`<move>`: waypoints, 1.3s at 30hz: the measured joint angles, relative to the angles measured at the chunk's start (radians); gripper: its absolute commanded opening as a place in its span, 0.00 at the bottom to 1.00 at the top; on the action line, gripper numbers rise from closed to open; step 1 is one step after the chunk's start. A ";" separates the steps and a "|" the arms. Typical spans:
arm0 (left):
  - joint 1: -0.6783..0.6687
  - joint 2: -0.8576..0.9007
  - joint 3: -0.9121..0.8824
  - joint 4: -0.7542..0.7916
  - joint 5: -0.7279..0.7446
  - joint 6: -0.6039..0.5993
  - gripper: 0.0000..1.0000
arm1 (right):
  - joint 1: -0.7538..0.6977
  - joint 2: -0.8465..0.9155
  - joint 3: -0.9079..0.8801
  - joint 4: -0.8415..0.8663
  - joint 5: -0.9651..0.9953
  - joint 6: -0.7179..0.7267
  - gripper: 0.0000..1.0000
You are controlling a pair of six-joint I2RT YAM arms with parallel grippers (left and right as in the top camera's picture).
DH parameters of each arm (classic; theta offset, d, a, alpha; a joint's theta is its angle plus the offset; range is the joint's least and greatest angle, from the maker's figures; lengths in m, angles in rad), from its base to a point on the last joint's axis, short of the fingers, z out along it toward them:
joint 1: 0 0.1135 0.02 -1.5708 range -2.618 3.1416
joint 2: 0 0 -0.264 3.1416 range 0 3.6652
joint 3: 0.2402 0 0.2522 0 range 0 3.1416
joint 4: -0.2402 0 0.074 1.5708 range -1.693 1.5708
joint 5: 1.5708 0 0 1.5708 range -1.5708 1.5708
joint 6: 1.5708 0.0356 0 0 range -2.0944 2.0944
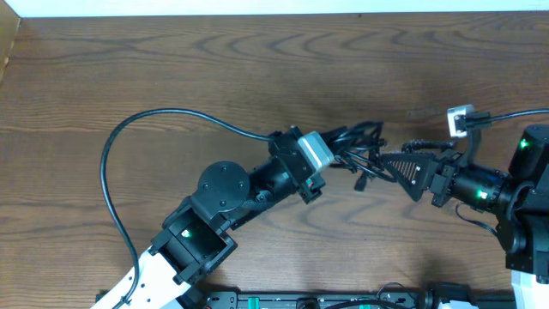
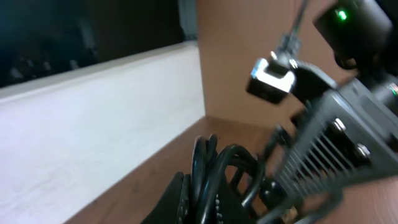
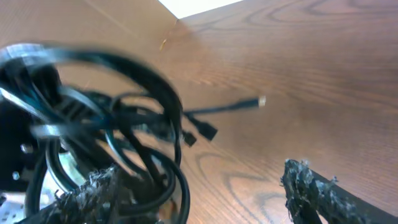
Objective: Untangle cables
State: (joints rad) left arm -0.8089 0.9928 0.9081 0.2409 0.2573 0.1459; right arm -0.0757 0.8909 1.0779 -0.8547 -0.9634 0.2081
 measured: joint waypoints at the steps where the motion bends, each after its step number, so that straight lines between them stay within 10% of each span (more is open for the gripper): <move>1: 0.000 0.000 0.000 0.011 -0.014 -0.011 0.08 | 0.009 0.000 0.000 0.000 -0.001 -0.002 0.76; 20: 0.000 0.000 0.000 0.077 -0.180 -0.095 0.07 | 0.064 0.001 0.000 -0.006 0.034 -0.038 0.74; 39: 0.000 0.000 0.000 -0.108 0.036 0.023 0.07 | 0.064 0.001 0.000 0.187 0.012 0.125 0.79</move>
State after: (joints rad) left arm -0.8089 0.9932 0.9081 0.1333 0.2935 0.1692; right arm -0.0116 0.8917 1.0779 -0.6678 -0.9516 0.3332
